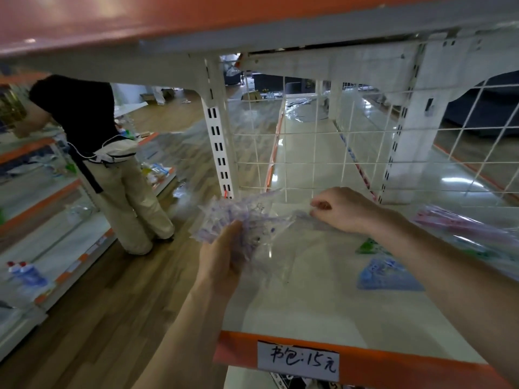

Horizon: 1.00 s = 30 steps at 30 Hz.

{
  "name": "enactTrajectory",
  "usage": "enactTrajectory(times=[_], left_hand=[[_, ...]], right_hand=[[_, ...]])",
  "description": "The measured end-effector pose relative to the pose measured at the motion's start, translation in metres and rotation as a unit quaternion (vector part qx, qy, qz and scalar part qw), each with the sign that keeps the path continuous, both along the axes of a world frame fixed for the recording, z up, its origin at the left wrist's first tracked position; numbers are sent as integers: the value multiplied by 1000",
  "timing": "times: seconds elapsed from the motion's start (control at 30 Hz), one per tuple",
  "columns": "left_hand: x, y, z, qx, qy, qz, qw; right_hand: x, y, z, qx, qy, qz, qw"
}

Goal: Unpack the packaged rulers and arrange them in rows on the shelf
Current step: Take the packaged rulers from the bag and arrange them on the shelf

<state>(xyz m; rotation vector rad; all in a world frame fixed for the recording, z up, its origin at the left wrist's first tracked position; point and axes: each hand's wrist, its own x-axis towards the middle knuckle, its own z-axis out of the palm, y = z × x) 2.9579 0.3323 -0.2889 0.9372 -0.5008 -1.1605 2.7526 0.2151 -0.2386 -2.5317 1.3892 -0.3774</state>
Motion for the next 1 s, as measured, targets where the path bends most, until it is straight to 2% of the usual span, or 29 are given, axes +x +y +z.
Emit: enactTrajectory(times=[0.07,0.13,0.3,0.47,0.57,0.73,0.83,0.9,1.0], left_hand=[[-3,2,4,4,-4,-16,1000],[-5,2,4,0,-10,-38,999],[-1,4,0,3,3,-76,997],[-2,3,0,-9,32,-87,996],[-1,2,0,-16,38,-83,996],[-3,3,3,-5,43,-99,994],[-4,4,5,3,35,-76,996],[-3,4,4,6,38,-67,997],[-1,6,6,28,32,-52,998]], right_hand=[[13,10,12,64,-175,15,982],[26,19,22,163,-284,25,945],[31,24,31,214,-337,12,917],[23,19,32,221,-474,-58,851],[18,18,29,220,-490,-68,841],[10,22,27,247,-437,-29,864],[10,20,25,161,-391,-40,905],[8,20,25,124,-382,-36,915],[3,23,27,187,-362,14,913]])
